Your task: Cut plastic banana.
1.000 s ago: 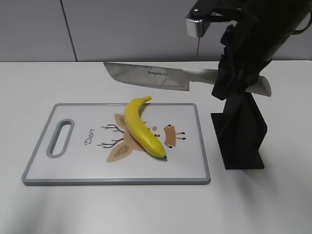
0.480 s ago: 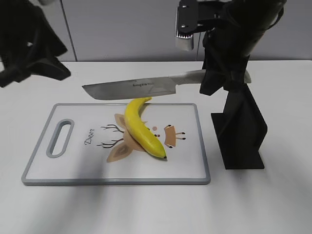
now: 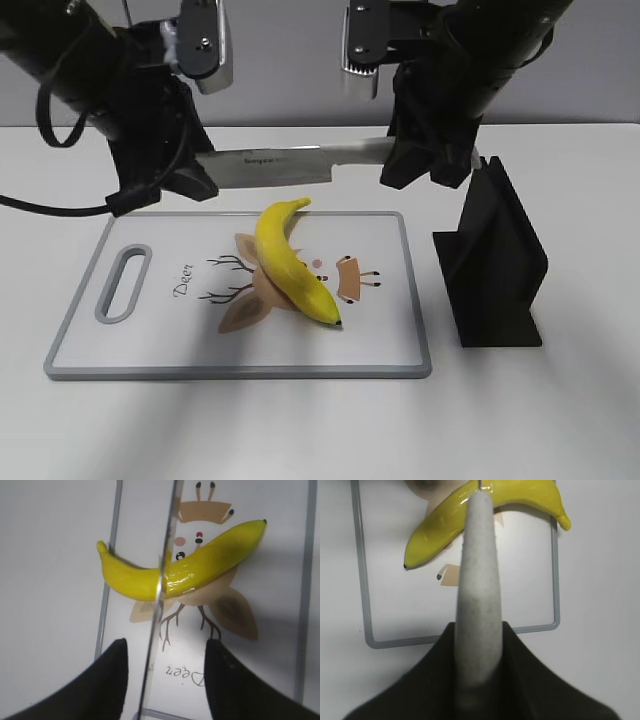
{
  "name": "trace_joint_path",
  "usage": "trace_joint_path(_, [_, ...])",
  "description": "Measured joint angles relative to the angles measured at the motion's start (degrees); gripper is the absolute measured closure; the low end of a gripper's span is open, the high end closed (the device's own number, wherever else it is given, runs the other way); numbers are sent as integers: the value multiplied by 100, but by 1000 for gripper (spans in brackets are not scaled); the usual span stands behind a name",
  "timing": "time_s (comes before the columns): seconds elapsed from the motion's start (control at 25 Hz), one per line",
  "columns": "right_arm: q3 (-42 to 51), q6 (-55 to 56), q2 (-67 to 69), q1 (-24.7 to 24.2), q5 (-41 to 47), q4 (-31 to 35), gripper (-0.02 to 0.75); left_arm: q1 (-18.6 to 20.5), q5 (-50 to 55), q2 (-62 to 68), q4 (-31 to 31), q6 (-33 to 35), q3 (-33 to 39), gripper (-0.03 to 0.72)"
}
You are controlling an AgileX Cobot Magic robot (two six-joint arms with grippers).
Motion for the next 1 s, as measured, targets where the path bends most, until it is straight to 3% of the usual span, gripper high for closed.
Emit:
trace_joint_path(0.12, [-6, -42, 50, -130, -37, 256, 561, -6, -122, 80, 0, 2, -10, 408])
trace_joint_path(0.2, [-6, -122, 112, -256, 27, 441, 561, -6, -235, 104, 0, 16, -24, 577])
trace_joint_path(0.28, [-12, -243, 175, -330, 22, 466, 559, -18, -273, 132, -4, 76, -23, 642])
trace_joint_path(0.44, [-16, -539, 320, -369, -13, 554, 559, -25, -279, 188, -1, 112, -23, 675])
trace_joint_path(1.0, [-16, -695, 1292, -386, -361, 491, 559, 12, -528, 1224, -206, 112, -23, 687])
